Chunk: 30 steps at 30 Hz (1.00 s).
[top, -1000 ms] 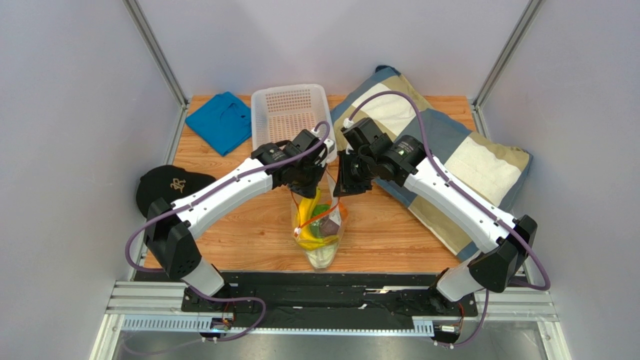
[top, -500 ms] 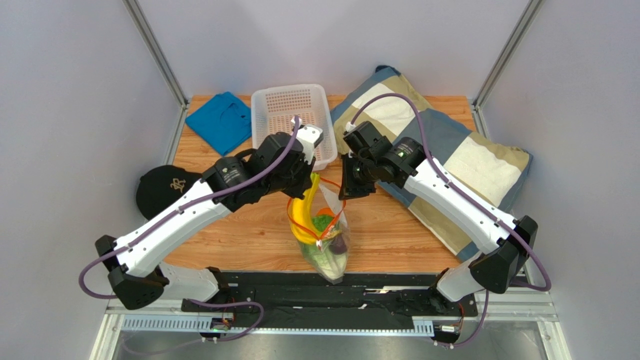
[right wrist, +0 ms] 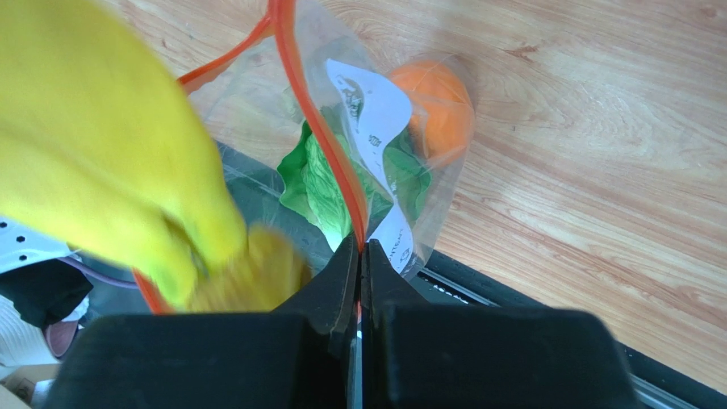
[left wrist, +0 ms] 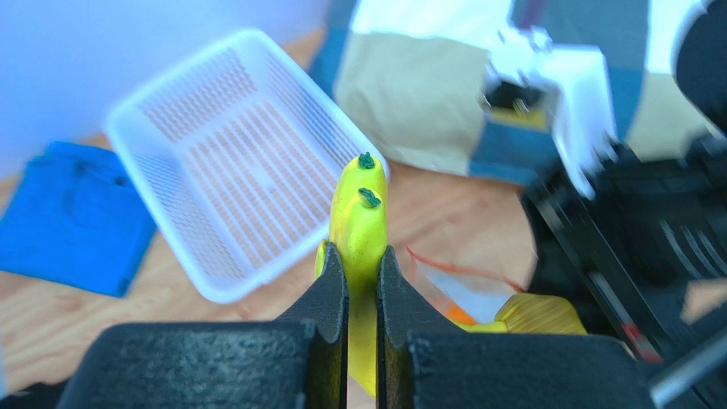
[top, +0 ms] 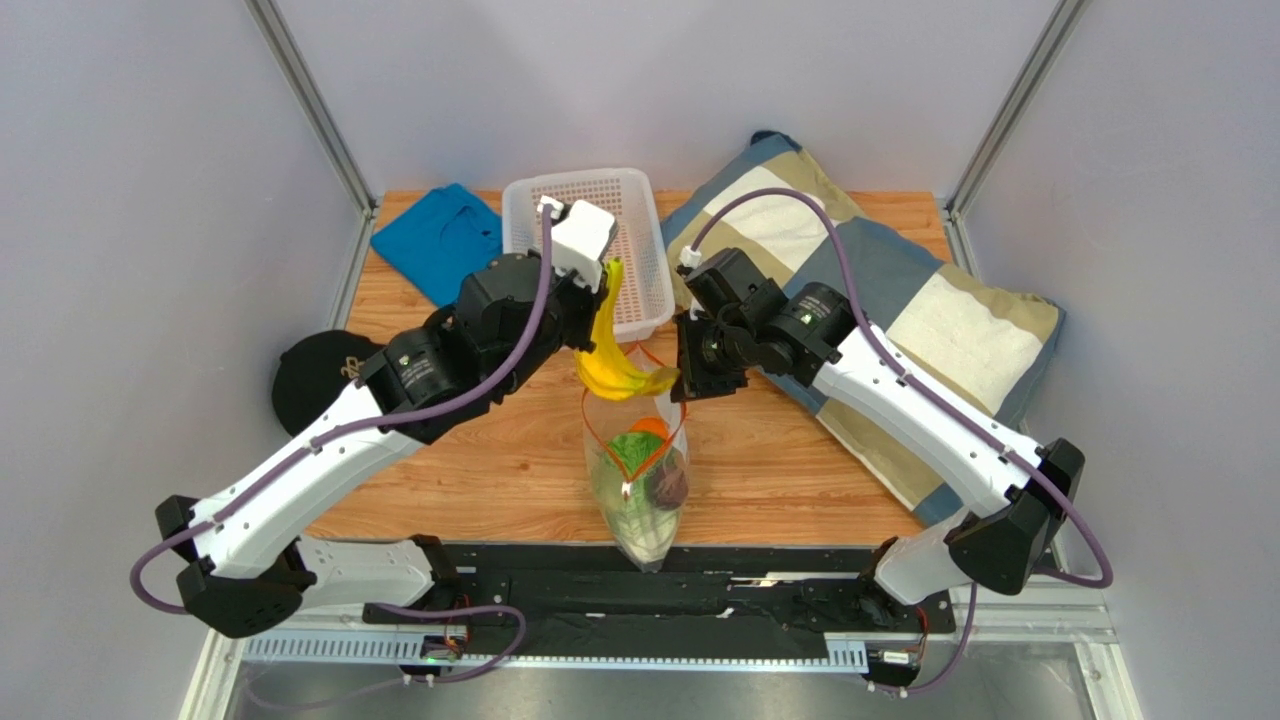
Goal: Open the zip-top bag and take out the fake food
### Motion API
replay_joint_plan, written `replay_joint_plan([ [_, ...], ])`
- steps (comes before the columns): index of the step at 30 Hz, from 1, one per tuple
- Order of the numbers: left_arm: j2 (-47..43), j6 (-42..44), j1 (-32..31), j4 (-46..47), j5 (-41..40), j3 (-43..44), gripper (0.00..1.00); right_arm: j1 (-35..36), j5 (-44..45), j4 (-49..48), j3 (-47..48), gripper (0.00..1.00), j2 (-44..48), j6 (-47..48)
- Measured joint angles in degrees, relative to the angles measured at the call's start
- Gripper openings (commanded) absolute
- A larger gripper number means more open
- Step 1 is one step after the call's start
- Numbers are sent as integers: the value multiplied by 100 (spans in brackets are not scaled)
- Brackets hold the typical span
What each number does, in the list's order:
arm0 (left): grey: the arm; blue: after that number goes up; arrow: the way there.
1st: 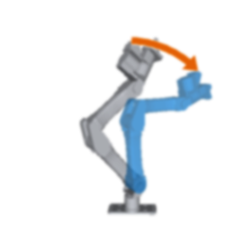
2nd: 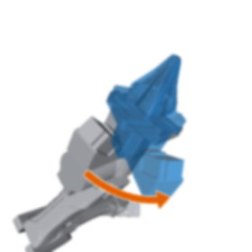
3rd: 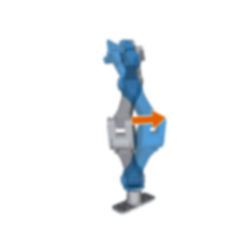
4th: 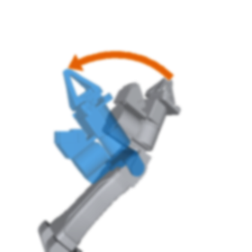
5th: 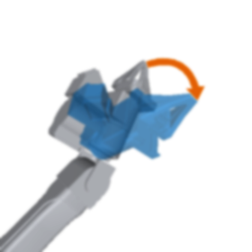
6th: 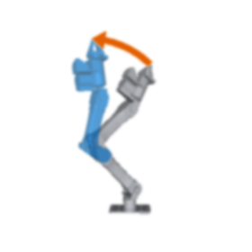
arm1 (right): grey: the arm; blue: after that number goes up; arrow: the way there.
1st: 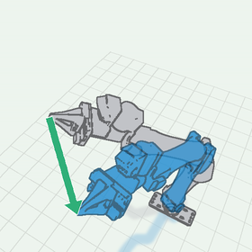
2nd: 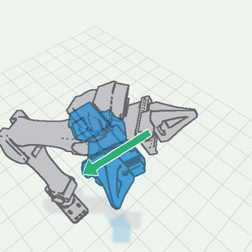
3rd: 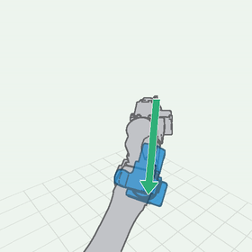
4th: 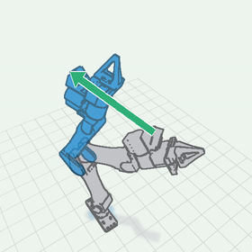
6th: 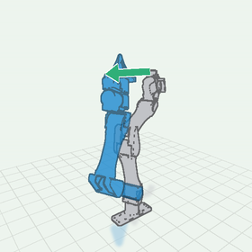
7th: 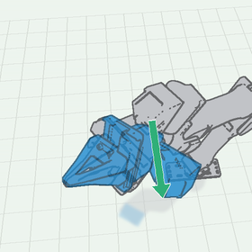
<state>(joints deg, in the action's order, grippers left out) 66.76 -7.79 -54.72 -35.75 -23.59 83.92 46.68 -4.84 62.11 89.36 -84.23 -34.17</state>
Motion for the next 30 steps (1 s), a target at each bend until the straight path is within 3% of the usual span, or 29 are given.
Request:
replay_joint_plan([
  [7, 391, 824, 24, 802, -1274, 192, 0, 28, 219, 59, -20, 0, 74, 85],
  [14, 879, 267, 800, 457, -1554, 859, 0, -249, 581, 415, -52, 0, 81, 122],
  [20, 2092, -251, 2035, -186, -911, 1665, 0, -435, 693, 522, -98, 0, 140, 278],
  [30, 4162, 837, 3032, 133, 389, 1766, 0, -533, 739, 636, -92, 0, 310, 522],
])
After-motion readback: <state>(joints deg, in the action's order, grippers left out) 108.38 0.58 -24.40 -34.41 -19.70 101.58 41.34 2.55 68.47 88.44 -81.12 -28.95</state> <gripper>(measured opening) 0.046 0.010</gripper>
